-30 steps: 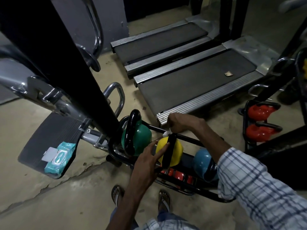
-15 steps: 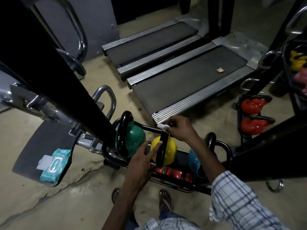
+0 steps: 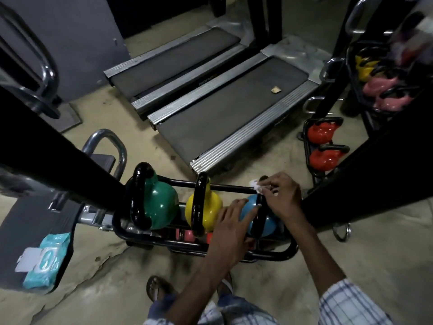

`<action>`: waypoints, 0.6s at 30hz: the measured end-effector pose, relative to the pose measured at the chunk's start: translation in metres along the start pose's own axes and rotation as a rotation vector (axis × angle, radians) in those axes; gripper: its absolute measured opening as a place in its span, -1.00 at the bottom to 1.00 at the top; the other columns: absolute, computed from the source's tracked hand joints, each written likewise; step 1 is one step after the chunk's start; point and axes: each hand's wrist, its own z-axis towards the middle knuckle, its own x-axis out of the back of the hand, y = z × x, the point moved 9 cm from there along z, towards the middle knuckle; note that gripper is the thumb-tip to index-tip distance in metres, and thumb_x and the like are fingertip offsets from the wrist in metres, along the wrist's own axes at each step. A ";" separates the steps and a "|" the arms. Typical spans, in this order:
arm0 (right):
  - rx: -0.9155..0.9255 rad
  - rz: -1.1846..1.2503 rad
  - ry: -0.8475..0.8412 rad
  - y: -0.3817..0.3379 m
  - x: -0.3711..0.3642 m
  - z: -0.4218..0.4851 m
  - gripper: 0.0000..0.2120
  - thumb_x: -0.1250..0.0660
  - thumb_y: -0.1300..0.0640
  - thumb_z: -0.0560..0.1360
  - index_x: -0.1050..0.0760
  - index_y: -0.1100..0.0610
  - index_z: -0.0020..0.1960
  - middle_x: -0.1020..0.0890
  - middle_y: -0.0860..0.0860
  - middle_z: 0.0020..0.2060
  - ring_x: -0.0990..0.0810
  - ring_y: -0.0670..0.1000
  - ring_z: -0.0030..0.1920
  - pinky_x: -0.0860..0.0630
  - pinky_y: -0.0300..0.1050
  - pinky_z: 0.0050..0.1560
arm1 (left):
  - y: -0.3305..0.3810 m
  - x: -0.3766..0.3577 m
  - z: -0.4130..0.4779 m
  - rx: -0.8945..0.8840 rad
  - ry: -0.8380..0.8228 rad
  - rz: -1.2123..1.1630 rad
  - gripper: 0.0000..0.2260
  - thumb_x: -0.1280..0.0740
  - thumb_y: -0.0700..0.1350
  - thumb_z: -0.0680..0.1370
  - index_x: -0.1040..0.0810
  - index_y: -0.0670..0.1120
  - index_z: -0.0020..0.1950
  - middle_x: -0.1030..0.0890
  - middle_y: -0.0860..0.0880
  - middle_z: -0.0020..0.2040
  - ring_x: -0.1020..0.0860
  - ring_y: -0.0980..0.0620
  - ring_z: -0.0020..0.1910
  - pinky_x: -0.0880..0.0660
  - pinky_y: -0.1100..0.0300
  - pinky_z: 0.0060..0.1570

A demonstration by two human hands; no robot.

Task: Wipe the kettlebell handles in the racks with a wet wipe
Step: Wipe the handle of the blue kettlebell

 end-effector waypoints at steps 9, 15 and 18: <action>-0.140 -0.222 -0.029 0.001 -0.003 0.039 -0.92 -0.55 0.11 0.42 -0.71 0.12 -0.17 -0.71 0.00 -0.20 -0.66 -0.03 -0.19 -0.43 -0.35 -0.21 | -0.006 -0.004 0.000 0.060 0.048 0.011 -0.13 -0.63 0.07 0.29 -0.32 0.10 0.53 -0.41 -0.12 0.43 -0.40 -0.11 0.38 -0.42 -0.01 0.32; -0.497 -0.363 -0.346 0.027 -0.018 0.083 -0.85 -0.48 0.15 0.36 -0.58 0.23 -0.27 -0.64 0.11 -0.33 -0.63 0.06 -0.29 -0.49 -0.16 -0.22 | -0.009 -0.008 -0.001 0.083 0.022 -0.005 -0.10 -0.61 0.07 0.32 -0.25 0.16 0.57 -0.37 -0.11 0.47 -0.38 -0.11 0.42 -0.37 -0.01 0.35; -0.402 -0.382 -0.402 0.009 -0.019 0.074 -0.87 -0.54 0.15 0.29 -0.69 0.20 -0.23 -0.71 0.06 -0.29 -0.68 0.03 -0.25 -0.57 -0.16 -0.23 | -0.009 -0.008 -0.002 0.092 0.022 0.005 -0.13 -0.59 0.09 0.34 -0.24 0.19 0.57 -0.35 -0.10 0.49 -0.36 -0.10 0.43 -0.36 0.01 0.37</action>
